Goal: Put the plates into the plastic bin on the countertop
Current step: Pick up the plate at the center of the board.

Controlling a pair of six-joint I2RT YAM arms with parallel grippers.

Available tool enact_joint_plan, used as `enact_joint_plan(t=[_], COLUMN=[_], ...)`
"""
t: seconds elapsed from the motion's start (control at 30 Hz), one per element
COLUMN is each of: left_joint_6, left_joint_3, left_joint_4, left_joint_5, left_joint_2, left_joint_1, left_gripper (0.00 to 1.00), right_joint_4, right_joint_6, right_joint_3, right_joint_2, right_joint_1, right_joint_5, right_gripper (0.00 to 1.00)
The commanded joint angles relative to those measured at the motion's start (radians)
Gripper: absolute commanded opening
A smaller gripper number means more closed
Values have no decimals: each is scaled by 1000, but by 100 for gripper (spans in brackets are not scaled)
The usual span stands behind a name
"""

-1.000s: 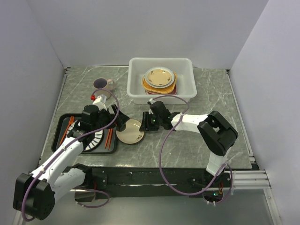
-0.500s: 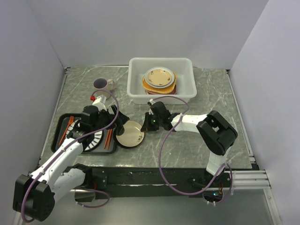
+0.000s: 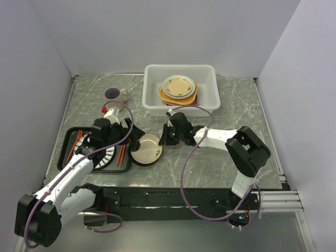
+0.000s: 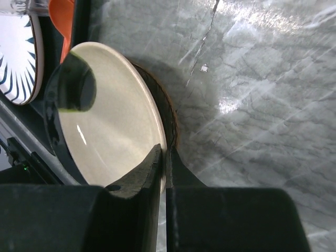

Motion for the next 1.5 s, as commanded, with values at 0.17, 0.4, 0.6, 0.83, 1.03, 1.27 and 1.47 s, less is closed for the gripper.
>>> enact_joint_plan(t=[0.17, 0.4, 0.6, 0.83, 1.03, 1.27, 1.47], left_joint_6=[8, 8, 6, 6, 6, 8, 8], left_joint_3=[-3, -3, -5, -2, 0, 1, 4], left_joint_4=[24, 26, 27, 24, 26, 24, 24], left_joint_5=[-13, -11, -10, -12, -11, -13, -11], left_joint_2=[2, 7, 6, 4, 4, 4, 2], left_joint_1=[4, 4, 4, 4, 4, 4, 4], left_gripper=[99, 99, 99, 99, 99, 99, 99], right_joint_4=[-71, -79, -83, -89, -95, -99, -100], right_joint_6=[-50, -51, -50, -48, -48, -42, -51], right_joint_3=[8, -1, -9, -21, -29, -35, -33], right_joint_2=[-96, -143, -183, -235, -286, -312, -341], right_joint_1=[7, 7, 5, 2, -9, -21, -62], right_joint_5=[79, 91, 99, 108, 117, 134, 131], right_gripper=[0, 0, 0, 0, 0, 0, 0])
